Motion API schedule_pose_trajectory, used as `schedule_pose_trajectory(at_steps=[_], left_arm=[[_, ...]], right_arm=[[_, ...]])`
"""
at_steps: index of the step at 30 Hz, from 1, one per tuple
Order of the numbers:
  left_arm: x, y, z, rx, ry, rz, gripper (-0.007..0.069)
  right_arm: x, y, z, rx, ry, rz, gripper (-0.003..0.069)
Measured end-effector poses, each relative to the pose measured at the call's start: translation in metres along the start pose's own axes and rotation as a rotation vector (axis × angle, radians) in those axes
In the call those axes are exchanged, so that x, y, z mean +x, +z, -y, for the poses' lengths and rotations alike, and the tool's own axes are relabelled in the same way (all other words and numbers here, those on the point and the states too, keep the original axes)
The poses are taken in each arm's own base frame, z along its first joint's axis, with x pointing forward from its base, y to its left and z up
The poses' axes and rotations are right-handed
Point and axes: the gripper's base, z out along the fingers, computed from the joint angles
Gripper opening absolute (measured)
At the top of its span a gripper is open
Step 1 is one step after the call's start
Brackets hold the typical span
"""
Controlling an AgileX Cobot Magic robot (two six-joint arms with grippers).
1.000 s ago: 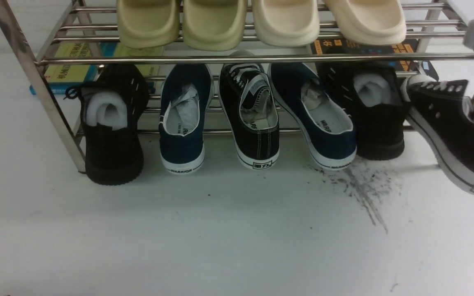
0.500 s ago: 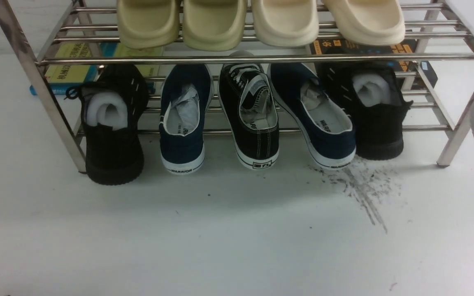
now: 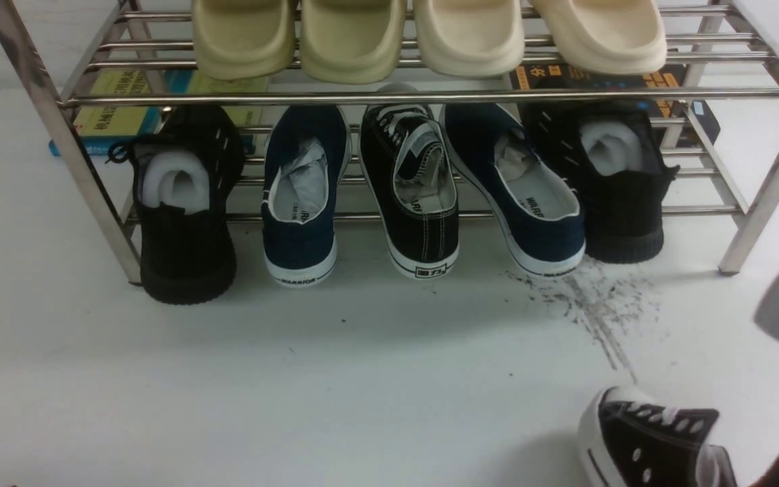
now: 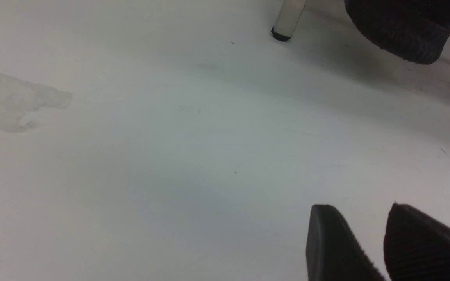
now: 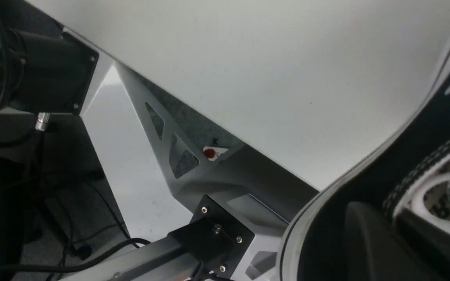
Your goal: Take the shoes off the shelf with your hand on the white table.
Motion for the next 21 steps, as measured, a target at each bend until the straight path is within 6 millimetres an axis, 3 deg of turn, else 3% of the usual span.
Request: schedule_pose_trajectory(at_steps=[6, 12, 18, 21], left_arm=[[0.0, 0.0, 0.0, 0.0, 0.0, 0.0, 0.0239], [0.0, 0.0, 0.0, 0.0, 0.0, 0.0, 0.0239], [0.0, 0.0, 0.0, 0.0, 0.0, 0.0, 0.0239], [0.0, 0.0, 0.0, 0.0, 0.0, 0.0, 0.0239]], right_arm=[[-0.027, 0.045, -0.02, 0.123, -0.069, -0.166, 0.0015], [-0.053, 0.066, -0.052, 0.303, -0.106, -0.229, 0.0017], [-0.067, 0.097, -0.048, 0.441, -0.131, -0.218, 0.0016], [-0.074, 0.097, -0.049, 0.475, -0.152, -0.202, 0.0017]])
